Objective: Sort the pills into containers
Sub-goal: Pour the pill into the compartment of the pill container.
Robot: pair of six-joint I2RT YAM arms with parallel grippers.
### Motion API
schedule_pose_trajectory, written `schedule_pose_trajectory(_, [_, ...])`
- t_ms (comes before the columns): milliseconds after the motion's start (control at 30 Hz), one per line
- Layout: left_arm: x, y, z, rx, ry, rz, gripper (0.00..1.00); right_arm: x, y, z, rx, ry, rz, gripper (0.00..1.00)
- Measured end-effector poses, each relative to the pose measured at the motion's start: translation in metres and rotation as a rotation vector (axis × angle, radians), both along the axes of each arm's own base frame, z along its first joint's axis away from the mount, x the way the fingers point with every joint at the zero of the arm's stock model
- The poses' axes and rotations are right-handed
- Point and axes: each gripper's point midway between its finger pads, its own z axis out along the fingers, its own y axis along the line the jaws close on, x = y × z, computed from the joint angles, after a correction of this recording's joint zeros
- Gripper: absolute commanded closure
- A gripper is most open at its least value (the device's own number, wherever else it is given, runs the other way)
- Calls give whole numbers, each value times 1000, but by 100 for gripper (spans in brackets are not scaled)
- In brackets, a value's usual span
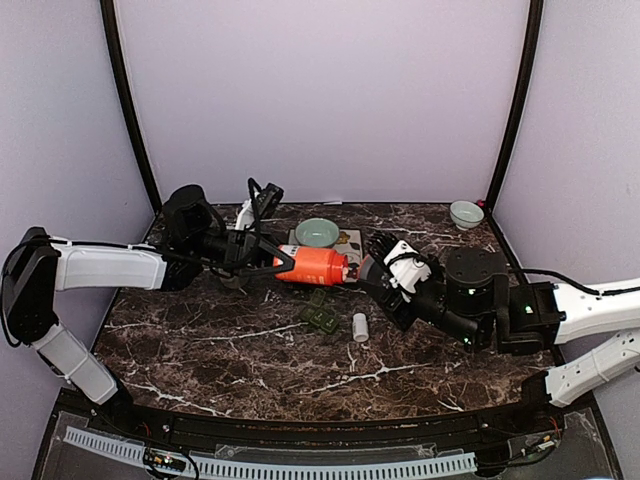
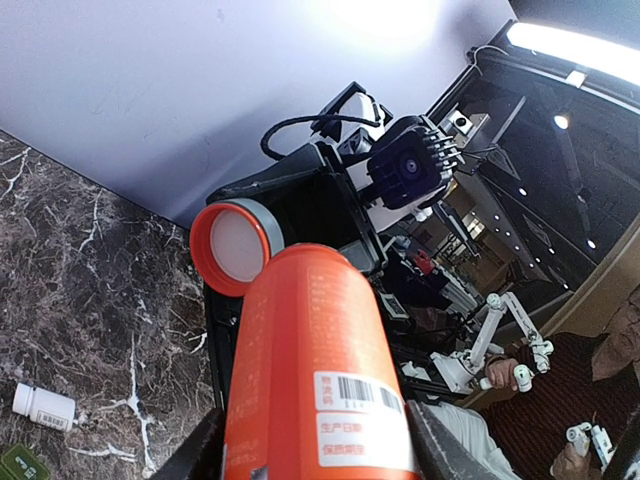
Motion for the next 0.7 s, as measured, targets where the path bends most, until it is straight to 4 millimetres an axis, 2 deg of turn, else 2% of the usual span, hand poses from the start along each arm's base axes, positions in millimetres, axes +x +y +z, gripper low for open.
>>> schedule_pose_trajectory(300, [2, 4, -13, -17, 22, 75, 100, 3, -5, -3, 10, 9, -28, 82])
schedule_pose_trajectory(700, [4, 11, -12, -78, 14, 167, 100, 7, -8, -7, 19, 25, -50, 82])
